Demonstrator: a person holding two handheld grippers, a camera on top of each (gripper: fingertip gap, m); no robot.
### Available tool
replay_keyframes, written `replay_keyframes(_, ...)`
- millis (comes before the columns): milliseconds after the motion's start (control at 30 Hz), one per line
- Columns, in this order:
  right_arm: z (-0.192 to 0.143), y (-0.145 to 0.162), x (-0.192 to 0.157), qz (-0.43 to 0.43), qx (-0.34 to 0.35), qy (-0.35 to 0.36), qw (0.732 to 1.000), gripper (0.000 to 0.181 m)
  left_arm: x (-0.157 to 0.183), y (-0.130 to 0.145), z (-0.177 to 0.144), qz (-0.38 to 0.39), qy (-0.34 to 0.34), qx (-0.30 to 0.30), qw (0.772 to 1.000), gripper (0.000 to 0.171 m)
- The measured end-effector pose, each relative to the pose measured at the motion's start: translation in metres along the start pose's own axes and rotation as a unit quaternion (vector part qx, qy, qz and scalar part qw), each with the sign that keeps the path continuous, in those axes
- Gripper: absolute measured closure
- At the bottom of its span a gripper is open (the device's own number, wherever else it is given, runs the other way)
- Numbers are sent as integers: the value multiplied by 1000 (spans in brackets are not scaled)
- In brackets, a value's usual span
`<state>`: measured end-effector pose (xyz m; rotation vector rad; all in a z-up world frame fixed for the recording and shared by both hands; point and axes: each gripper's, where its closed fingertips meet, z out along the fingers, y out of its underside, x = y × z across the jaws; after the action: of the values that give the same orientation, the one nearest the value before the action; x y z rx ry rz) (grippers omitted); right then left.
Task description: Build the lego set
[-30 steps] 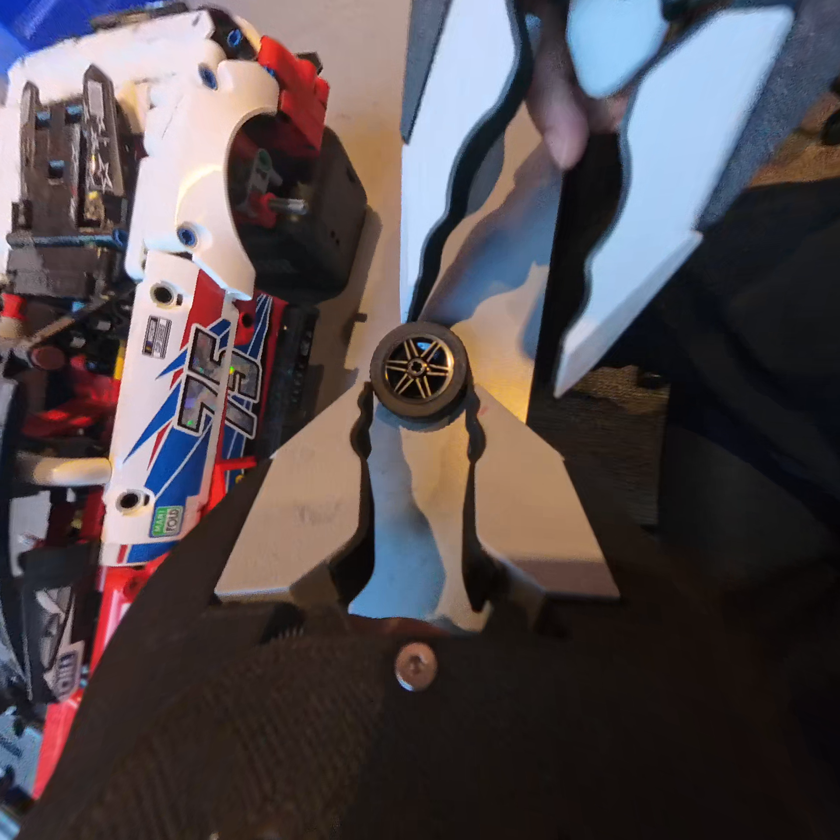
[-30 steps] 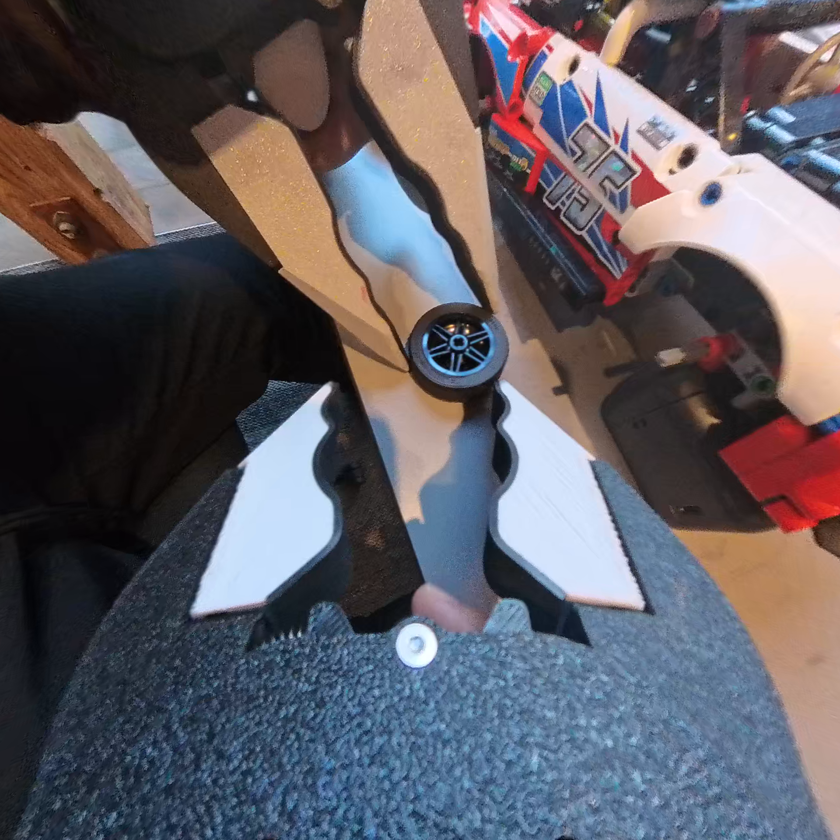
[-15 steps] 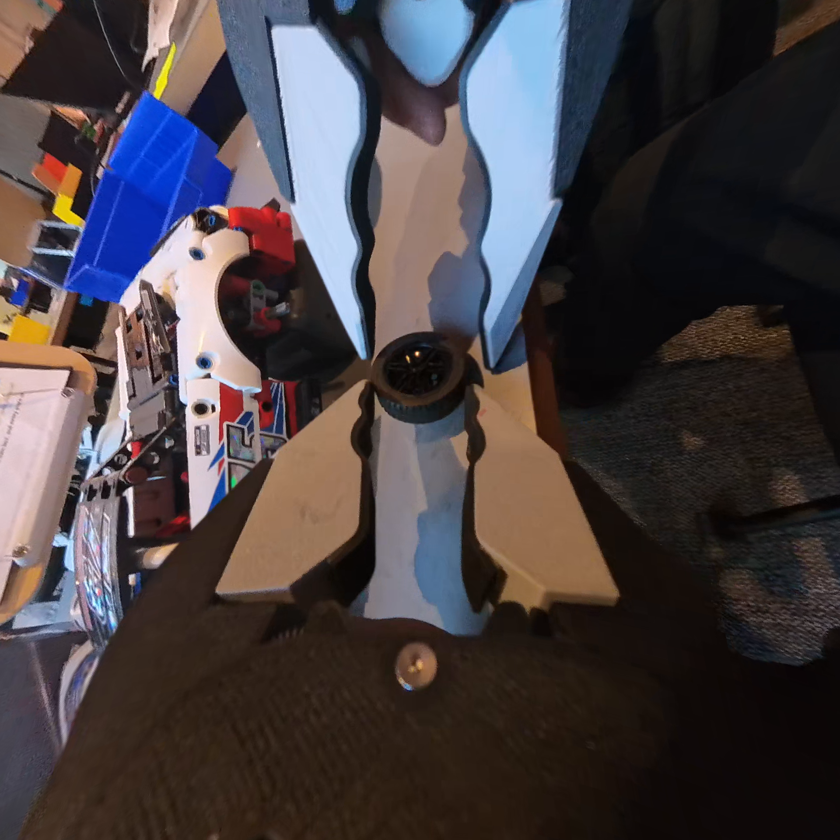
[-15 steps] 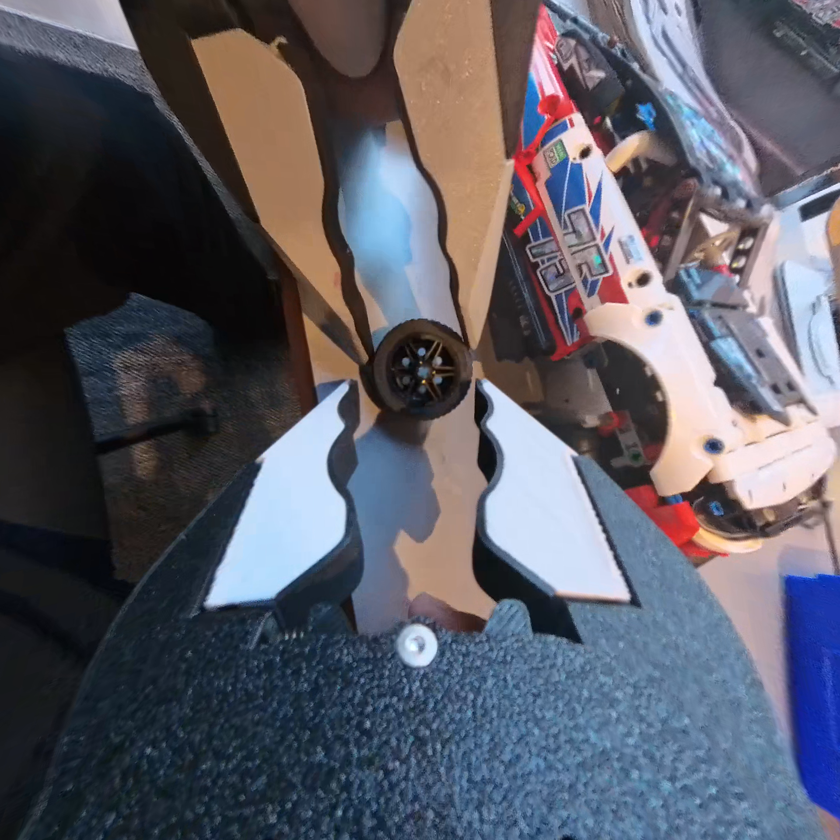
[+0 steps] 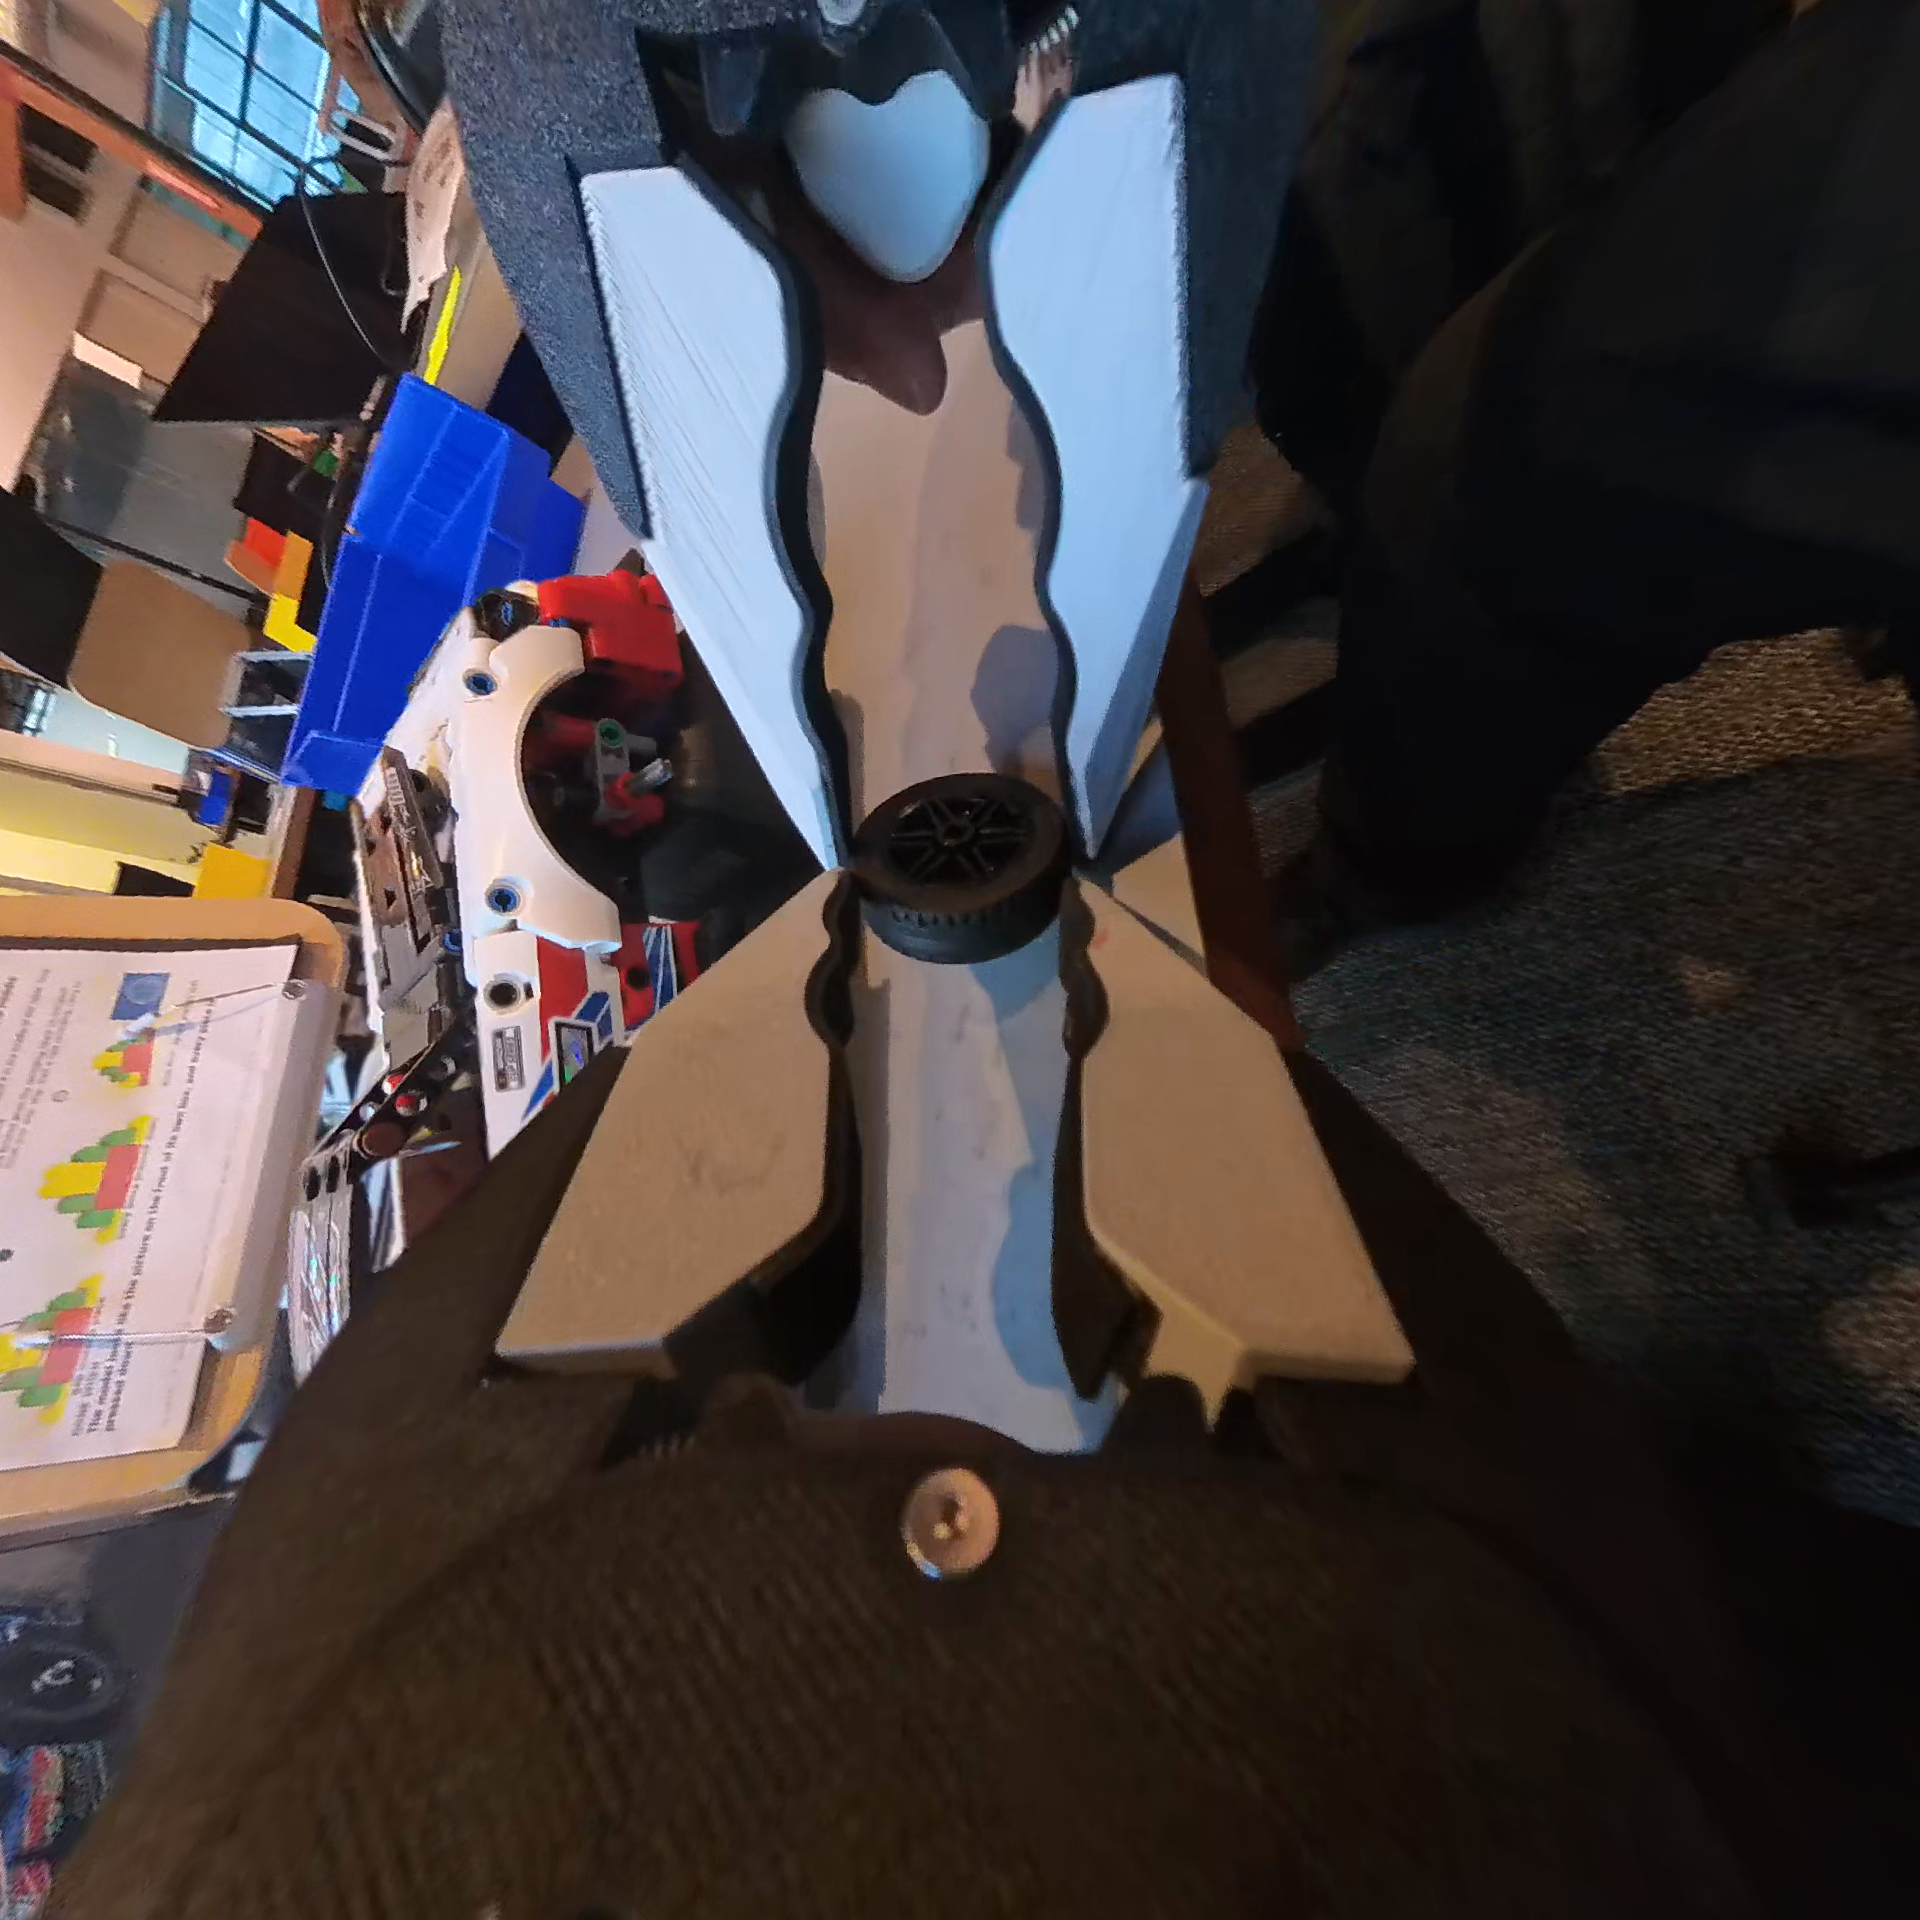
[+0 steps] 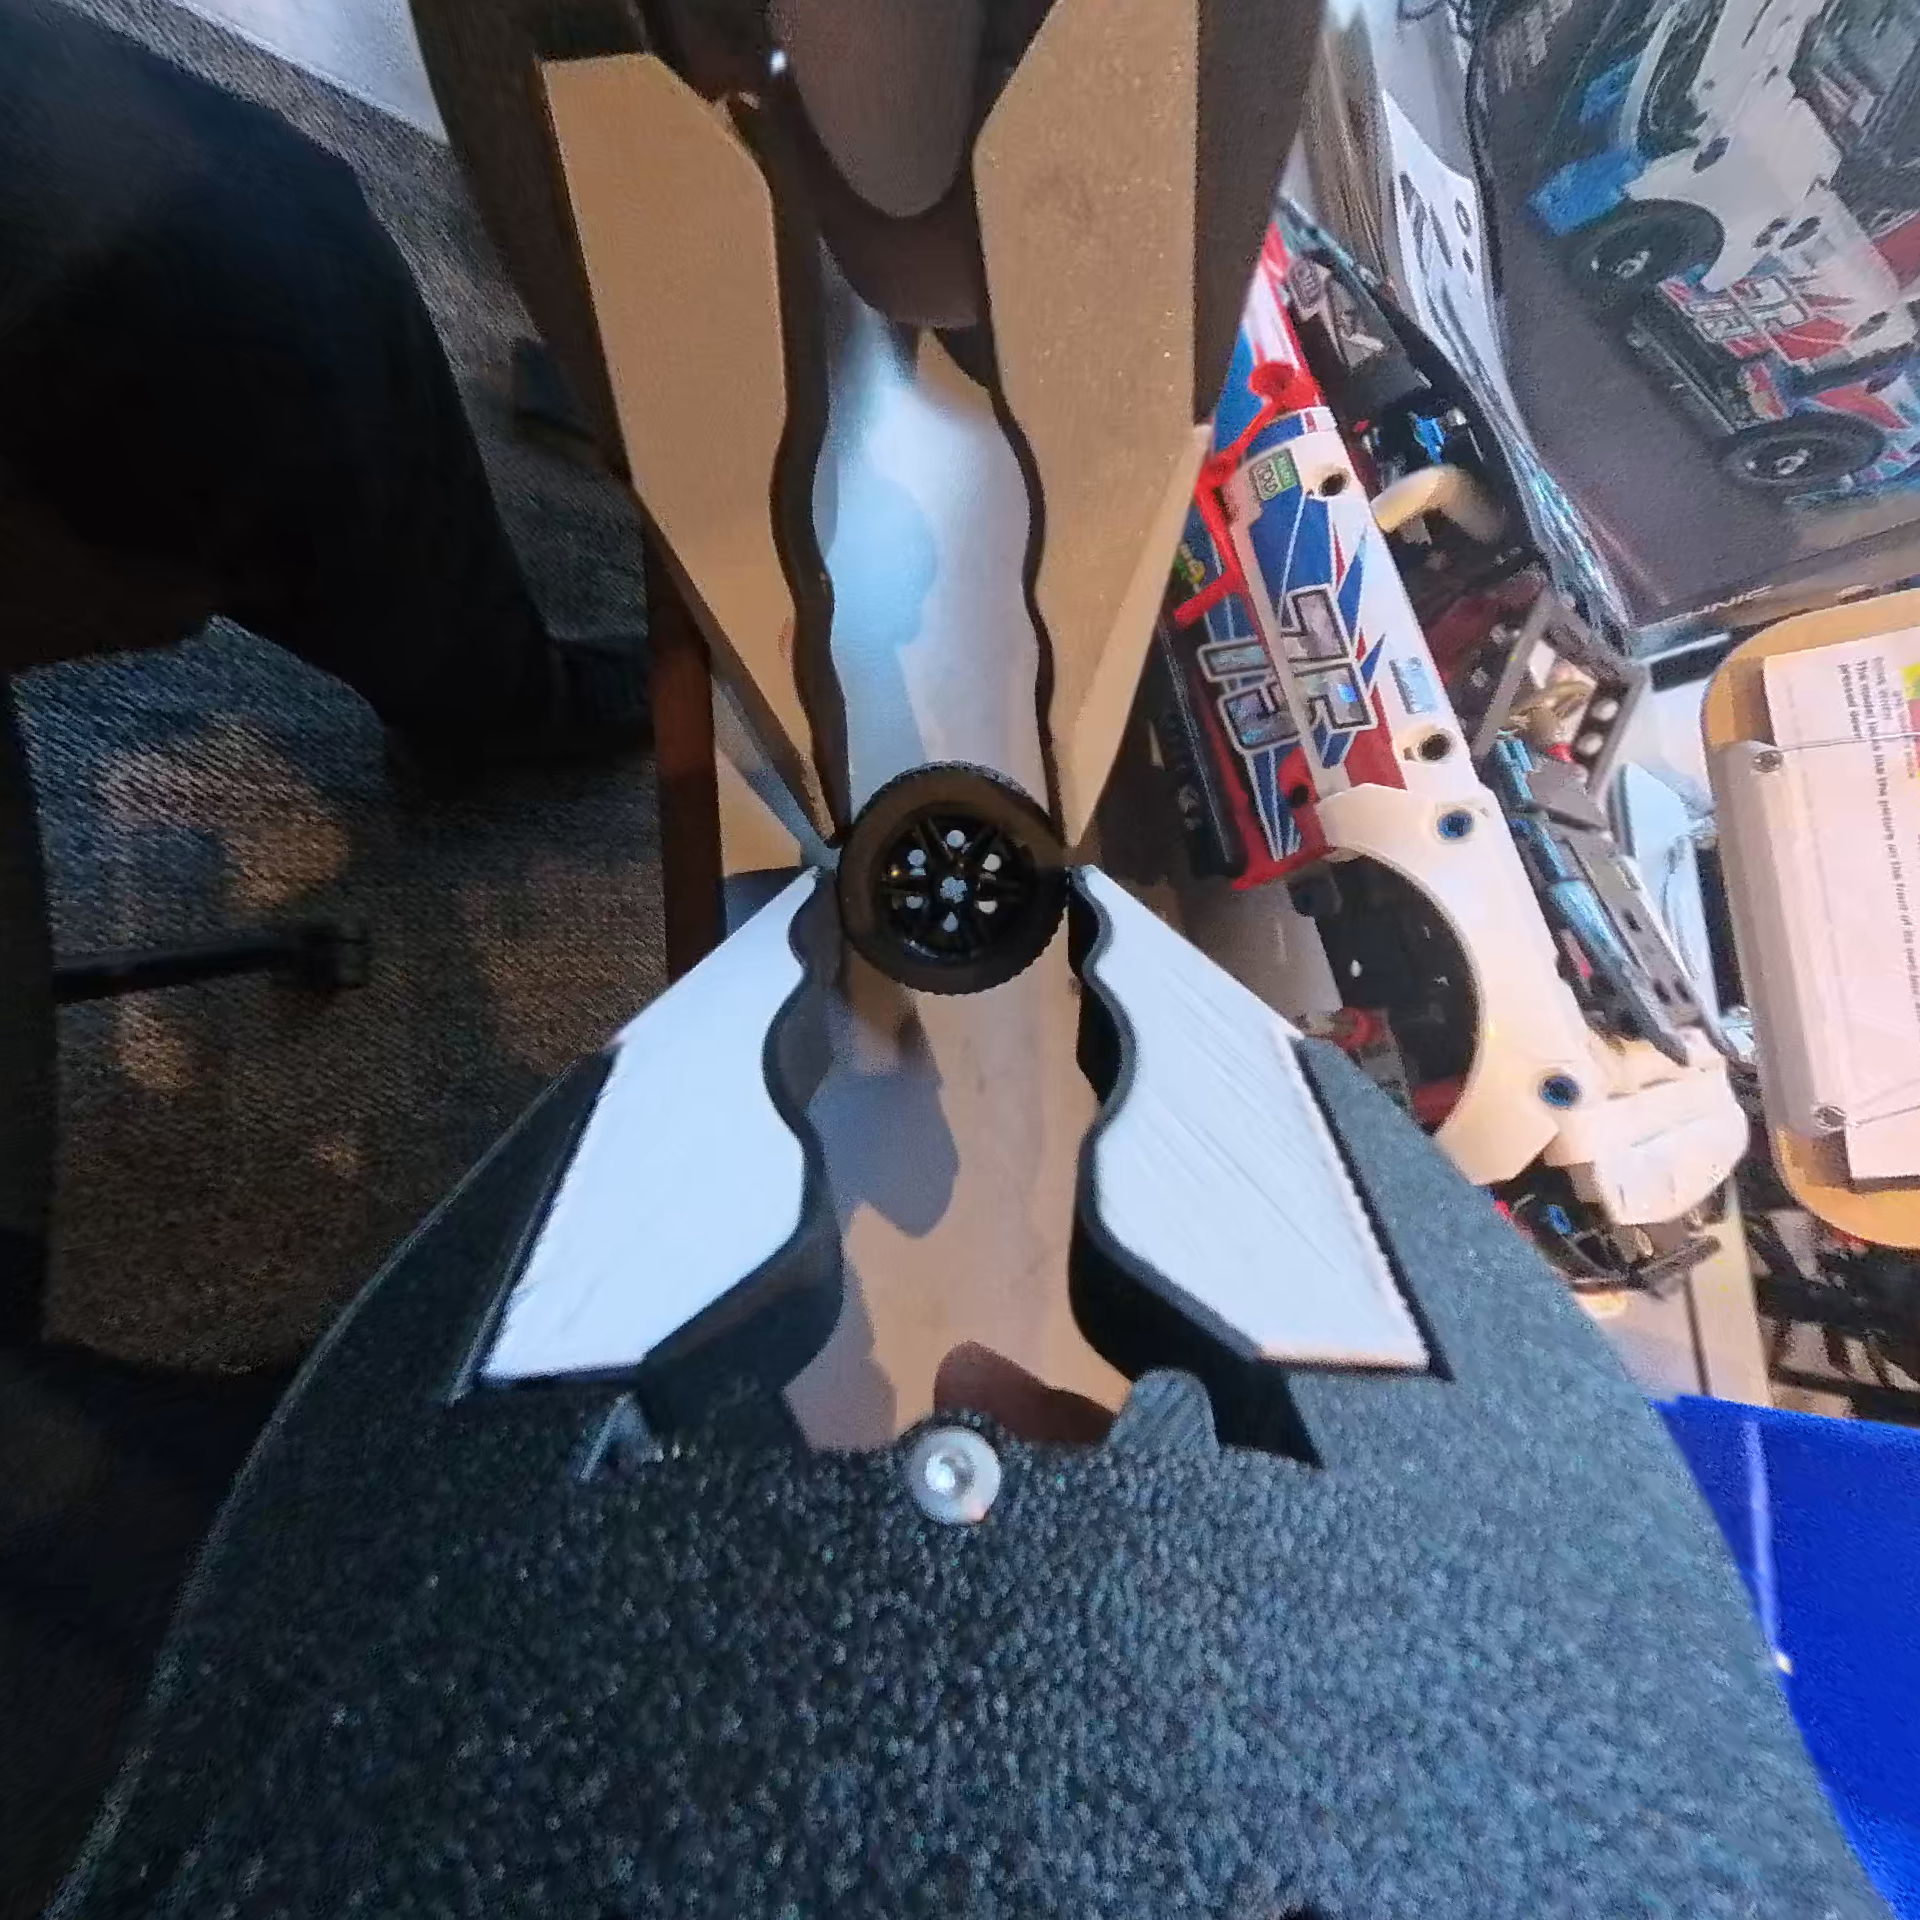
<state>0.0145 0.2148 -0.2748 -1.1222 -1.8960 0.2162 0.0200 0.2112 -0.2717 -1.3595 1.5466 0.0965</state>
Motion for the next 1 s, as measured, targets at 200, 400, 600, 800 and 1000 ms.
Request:
replay_keyframes(200,1,-2,-1,1,19,-8,1000,141,1,0,-2,31,-12,10,999,137)
replay_keyframes(400,4,-3,0,-13,16,10,1000,141,0,4,-2,21,-13,6,1000,137)
replay_keyframes(600,3,-4,3,-44,5,63,997,142,-5,3,-9,-49,-14,-3,999,141)
replay_keyframes(800,-6,0,10,-143,-25,165,976,142,-87,-28,-54,-224,11,53,973,117)
replay_keyframes(1000,-9,11,16,-185,-44,222,956,141,-161,11,-13,-216,144,-91,961,75)
